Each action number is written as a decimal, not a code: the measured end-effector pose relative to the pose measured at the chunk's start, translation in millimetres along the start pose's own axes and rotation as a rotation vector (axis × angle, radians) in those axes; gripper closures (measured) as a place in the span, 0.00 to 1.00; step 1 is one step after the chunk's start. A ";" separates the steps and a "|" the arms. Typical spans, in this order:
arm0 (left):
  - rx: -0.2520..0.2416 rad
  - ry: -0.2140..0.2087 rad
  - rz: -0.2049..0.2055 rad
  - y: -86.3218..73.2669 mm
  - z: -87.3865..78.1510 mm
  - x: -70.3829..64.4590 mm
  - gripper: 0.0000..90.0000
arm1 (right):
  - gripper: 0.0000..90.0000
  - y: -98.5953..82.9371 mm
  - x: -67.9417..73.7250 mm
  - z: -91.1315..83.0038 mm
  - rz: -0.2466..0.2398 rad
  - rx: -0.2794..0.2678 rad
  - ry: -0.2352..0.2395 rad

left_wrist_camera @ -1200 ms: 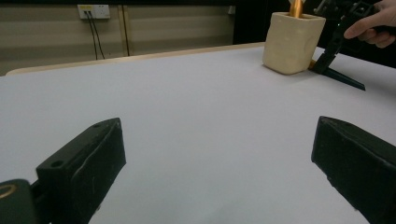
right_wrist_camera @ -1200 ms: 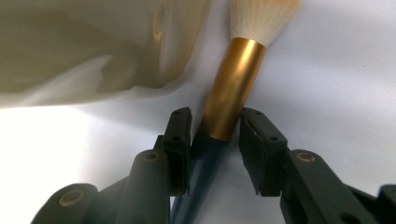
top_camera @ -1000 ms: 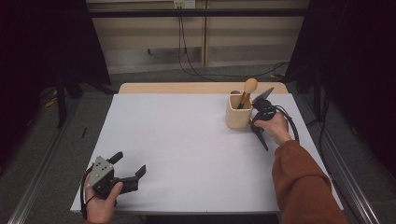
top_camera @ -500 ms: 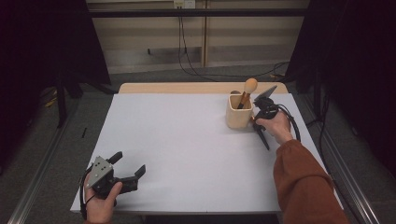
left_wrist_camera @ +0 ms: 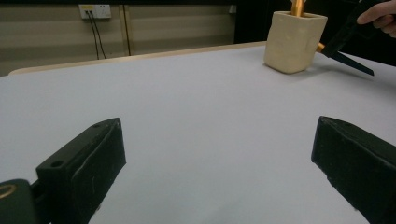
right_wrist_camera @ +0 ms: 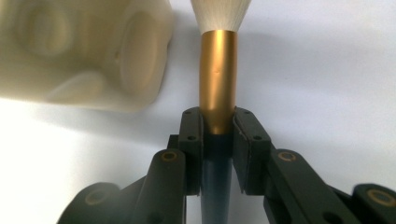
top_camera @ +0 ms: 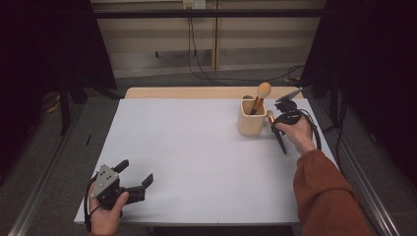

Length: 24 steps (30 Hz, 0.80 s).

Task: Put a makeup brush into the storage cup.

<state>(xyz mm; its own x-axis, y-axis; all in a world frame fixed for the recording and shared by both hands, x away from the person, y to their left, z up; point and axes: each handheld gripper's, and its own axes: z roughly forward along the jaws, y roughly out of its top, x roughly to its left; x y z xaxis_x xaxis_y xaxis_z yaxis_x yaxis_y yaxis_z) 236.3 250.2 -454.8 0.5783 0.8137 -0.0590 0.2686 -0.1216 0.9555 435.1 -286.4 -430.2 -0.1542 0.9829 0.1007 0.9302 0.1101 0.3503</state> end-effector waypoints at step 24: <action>-0.003 0.002 0.000 0.3 -0.5 0.0 0.03 | 0.83 -18.8 -12.1 -29.5 0.051 -0.316 0.025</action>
<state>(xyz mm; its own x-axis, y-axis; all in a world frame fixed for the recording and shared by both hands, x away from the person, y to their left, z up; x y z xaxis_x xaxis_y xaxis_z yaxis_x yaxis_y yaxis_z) 236.0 250.4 -454.4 0.5765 0.8150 -0.0581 0.2663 -0.1202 0.9564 409.6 -304.8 -410.5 -0.1220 0.9816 0.1470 0.7880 0.0057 0.6157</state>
